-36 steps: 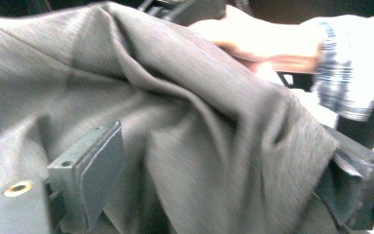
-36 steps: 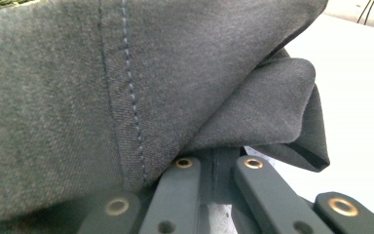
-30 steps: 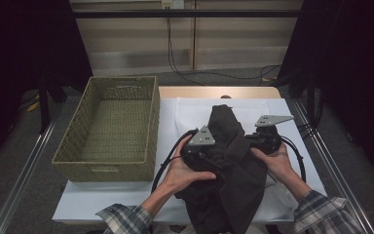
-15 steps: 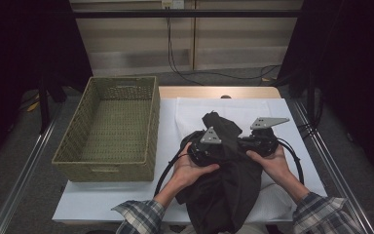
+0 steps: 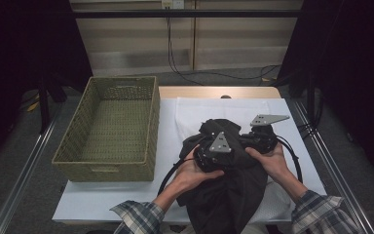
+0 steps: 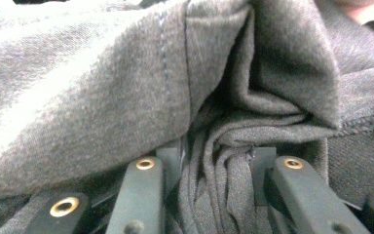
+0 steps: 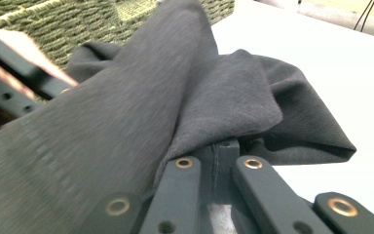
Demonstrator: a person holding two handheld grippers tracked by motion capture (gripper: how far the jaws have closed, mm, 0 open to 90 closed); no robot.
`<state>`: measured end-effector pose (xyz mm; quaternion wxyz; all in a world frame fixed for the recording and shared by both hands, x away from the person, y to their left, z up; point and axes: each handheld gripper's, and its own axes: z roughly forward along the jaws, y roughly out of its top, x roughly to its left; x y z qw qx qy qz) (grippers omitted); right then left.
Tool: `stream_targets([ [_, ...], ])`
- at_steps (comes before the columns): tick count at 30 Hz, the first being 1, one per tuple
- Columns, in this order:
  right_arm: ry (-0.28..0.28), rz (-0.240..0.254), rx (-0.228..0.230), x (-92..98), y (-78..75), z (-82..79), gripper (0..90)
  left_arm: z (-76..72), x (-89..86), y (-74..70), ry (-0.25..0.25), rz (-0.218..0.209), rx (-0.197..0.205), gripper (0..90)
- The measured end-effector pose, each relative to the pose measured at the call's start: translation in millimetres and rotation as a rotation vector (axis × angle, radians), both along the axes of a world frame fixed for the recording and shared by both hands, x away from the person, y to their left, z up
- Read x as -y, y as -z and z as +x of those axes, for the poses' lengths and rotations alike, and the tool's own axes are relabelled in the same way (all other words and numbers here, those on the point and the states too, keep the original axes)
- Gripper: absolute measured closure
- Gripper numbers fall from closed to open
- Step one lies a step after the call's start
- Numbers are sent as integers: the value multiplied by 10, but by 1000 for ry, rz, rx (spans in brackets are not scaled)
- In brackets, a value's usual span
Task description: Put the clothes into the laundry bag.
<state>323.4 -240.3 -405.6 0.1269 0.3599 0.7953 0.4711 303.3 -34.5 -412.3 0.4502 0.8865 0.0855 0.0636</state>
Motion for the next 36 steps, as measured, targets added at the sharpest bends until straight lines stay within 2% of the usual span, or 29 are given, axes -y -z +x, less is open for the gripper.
stream_targets([
  [1, 4, 0, 4, 5, -5, 2, 900, 0, 0, 0, 0, 0, 0, 684],
  [2, 7, 6, 6, 18, -9, 5, 900, -18, -10, 4, 4, -23, -11, 686],
  [3, 7, 6, 6, 18, -9, 5, 900, -36, -15, -1, 13, -26, -11, 686],
  [6, 22, 15, 6, 41, -10, 36, 900, -135, 37, -29, 80, -36, 5, 693],
  [7, 22, 15, 6, 41, -10, 36, 900, -135, 37, -29, 80, -36, 5, 694],
  [8, 27, 16, 10, 46, -12, 39, 900, -137, 55, -16, 108, -29, -4, 694],
  [9, 33, 18, 15, 57, -17, 48, 900, -137, 80, 20, 122, -34, -28, 695],
  [10, 37, 31, 25, 81, -29, 60, 900, -137, 95, 41, 127, -12, -29, 697],
  [11, 36, 40, 26, 93, -40, 59, 900, -122, 115, 77, 117, -14, -43, 697],
  [12, 28, 29, 40, 88, -53, 38, 900, -62, 134, 155, 122, -16, -85, 698],
  [13, 28, 29, 40, 88, -53, 38, 900, -62, 134, 155, 122, -16, -85, 699],
  [15, 19, 16, 56, 58, -78, 2, 900, -15, 152, 224, 120, 19, -97, 699],
  [16, 19, 16, 56, 58, -78, 2, 900, -10, 174, 264, 113, 15, -113, 699],
  [17, 9, 9, 67, 33, -107, -41, 900, -3, 194, 305, 90, 56, -76, 696],
  [18, 9, 9, 67, 33, -107, -41, 900, -3, 194, 305, 90, 56, -76, 693],
  [19, 3, -1, 66, 21, -129, -86, 900, 18, 200, 333, 71, 42, -84, 685],
  [20, 3, -1, 66, 21, -129, -86, 900, 37, 189, 335, 55, 49, -85, 685],
  [23, 12, -4, 56, 37, -104, -158, 900, 31, 162, 320, 28, -7, -92, 631],
  [24, 16, 0, 49, 38, -80, -179, 900, 29, 111, 290, 32, -32, -103, 557],
  [25, 16, 0, 49, 38, -80, -179, 900, 29, 111, 290, 32, -32, -103, 510],
  [26, 10, -1, 43, 34, -68, -179, 900, 30, 68, 254, 34, -45, -112, 510],
  [27, 9, 3, 38, 29, -50, -168, 900, 31, 38, 227, 25, -62, -125, 414],
  [28, 9, 3, 38, 29, -50, -168, 900, 34, 7, 198, 23, -63, -125, 414],
  [30, 11, 2, 34, 31, -29, -155, 900, 31, -72, 119, 12, -91, -120, 313],
  [34, 12, 8, 34, 58, -35, -146, 900, 47, -297, -34, -2, -148, -118, 293],
  [36, 16, 9, 33, 61, -32, -144, 900, 58, -386, -91, -3, -153, -110, 276],
])
